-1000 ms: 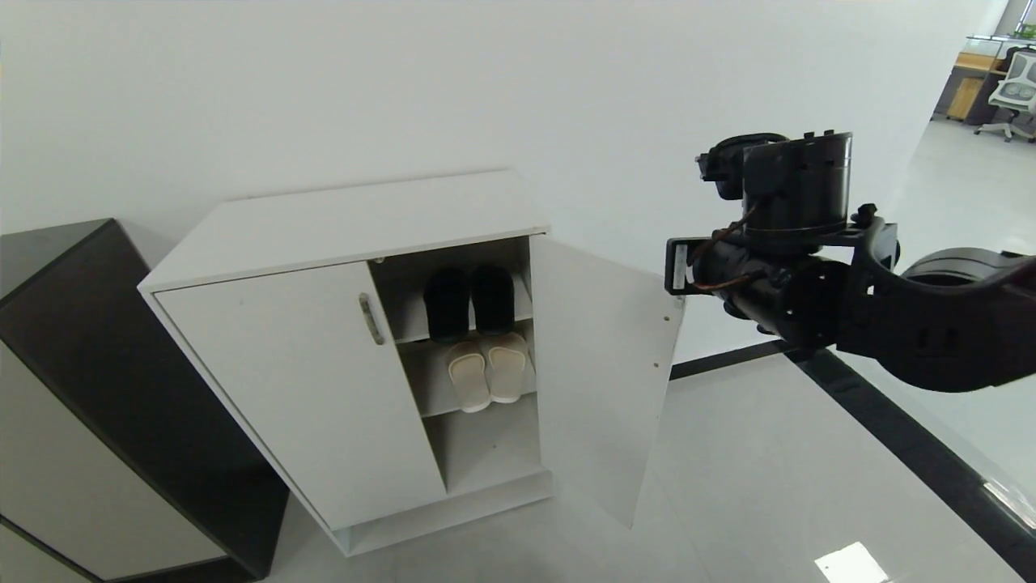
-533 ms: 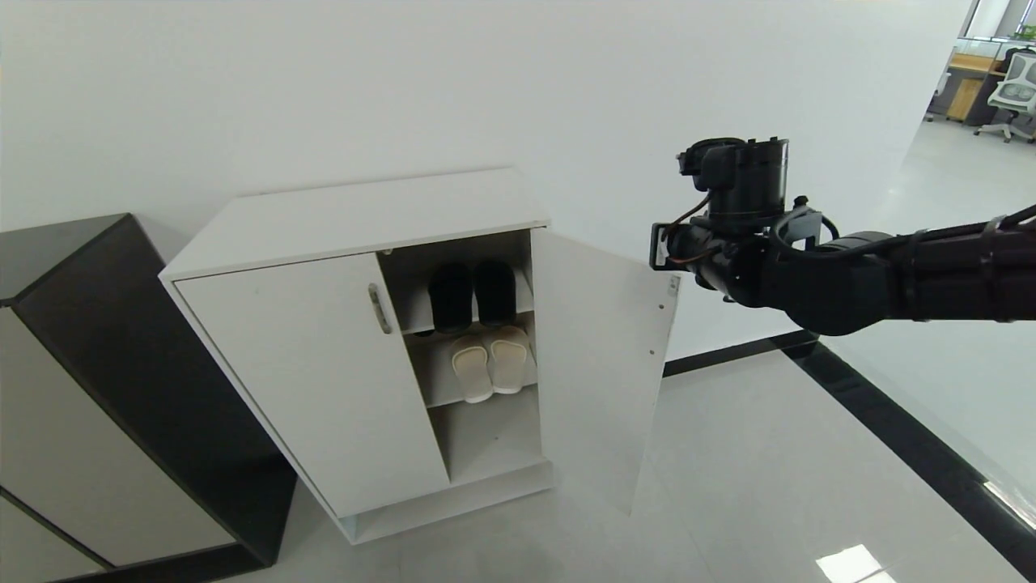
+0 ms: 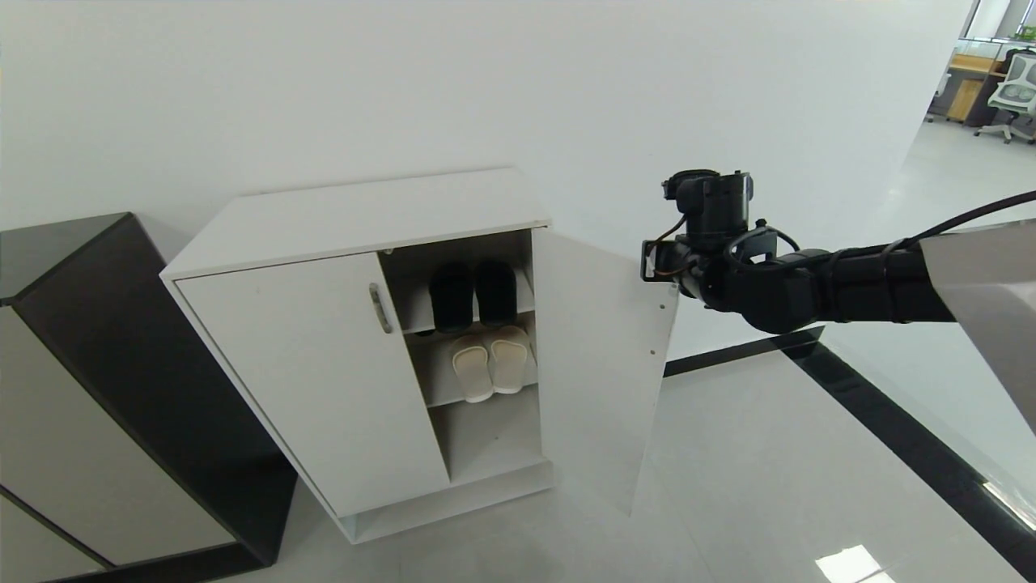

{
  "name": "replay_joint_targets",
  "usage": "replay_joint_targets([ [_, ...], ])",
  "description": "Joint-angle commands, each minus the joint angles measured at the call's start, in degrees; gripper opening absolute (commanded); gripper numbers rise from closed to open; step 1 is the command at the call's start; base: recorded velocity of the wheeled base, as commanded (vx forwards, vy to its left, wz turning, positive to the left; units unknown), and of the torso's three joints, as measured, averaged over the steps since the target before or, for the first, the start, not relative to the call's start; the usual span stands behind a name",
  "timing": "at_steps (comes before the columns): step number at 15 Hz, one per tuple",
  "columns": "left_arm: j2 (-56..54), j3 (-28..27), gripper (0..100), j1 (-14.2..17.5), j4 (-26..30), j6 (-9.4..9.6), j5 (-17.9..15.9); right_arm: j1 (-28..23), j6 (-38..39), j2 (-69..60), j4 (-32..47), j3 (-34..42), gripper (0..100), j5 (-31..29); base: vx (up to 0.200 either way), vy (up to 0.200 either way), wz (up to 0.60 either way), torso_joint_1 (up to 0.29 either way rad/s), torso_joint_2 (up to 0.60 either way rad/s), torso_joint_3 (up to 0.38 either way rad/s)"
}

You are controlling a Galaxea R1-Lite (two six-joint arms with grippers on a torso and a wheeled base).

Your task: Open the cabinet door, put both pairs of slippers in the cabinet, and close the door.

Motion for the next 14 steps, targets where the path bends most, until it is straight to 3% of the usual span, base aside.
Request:
replay_joint_targets([
  [1, 0.07, 0.0, 0, 0.02, -0.01, 0.0, 0.01, -0.18, 0.01, 1.49, -0.1, -0.66, 0, -0.01, 0.0, 0.0, 0.0, 0.0, 0.0, 0.0],
  [14, 0.07, 0.0, 0, 0.02, -0.01, 0.0, 0.01, 0.69, 0.01, 2.02, 0.08, -0.48, 0, -0.1, 0.0, 0.0, 0.0, 0.0, 0.0, 0.0],
])
